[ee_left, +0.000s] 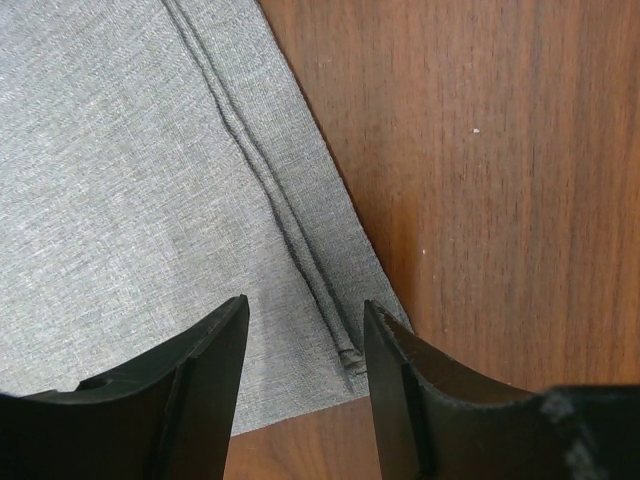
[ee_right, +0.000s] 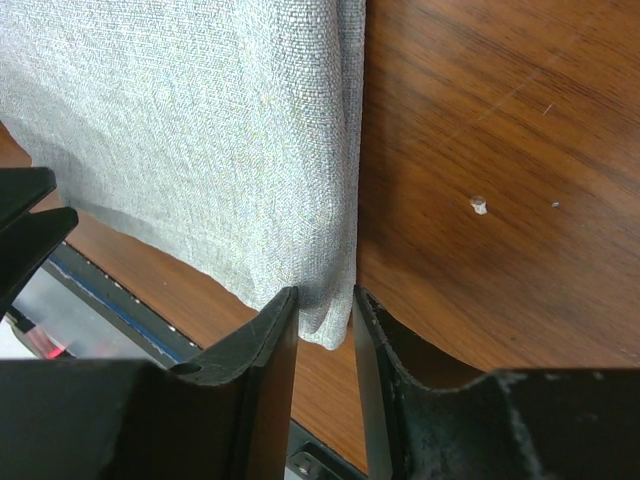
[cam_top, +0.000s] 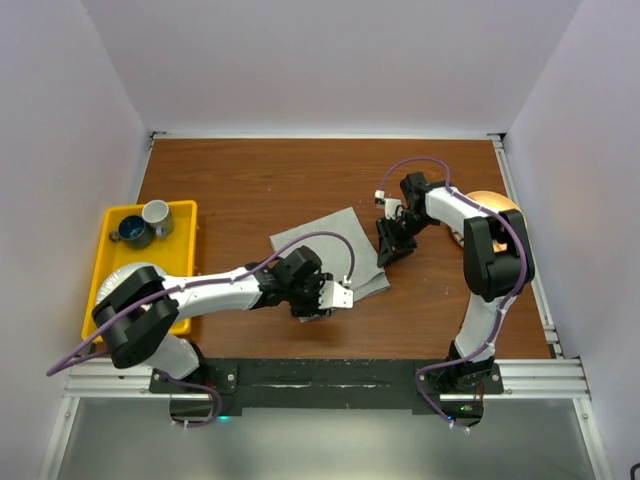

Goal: Fold the napkin into a case and place the utensils inside
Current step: Smooth out the square-folded napkin at the center of the board.

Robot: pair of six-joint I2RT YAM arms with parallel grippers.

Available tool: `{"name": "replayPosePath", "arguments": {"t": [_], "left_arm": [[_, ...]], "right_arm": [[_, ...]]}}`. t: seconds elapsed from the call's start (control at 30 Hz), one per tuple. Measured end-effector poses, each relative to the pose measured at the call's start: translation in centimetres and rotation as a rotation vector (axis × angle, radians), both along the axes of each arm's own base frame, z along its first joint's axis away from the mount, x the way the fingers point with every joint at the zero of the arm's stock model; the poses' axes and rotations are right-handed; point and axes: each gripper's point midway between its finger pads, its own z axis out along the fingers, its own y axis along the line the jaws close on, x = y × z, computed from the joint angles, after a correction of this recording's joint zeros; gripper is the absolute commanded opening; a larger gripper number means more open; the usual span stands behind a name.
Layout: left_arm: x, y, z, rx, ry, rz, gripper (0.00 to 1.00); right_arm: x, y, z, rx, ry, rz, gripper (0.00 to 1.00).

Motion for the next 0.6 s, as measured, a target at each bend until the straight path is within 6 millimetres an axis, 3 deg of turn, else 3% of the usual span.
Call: {"name": "replayPosePath", "arguments": {"t": [0.27,0.6], "left_arm": [[0.2,0.3,-0.7,0.029,-0.006,0.012,0.49],[0.3,0.4,-0.9,0.036,-0.006,0.014,0.33]], "right_arm": [[-0.5,0.3,0.2,0.022,0.030,-0.001,0.43],[-0.8,1.1,0.4,0.042,0.042,-0.004,0.29]]}}
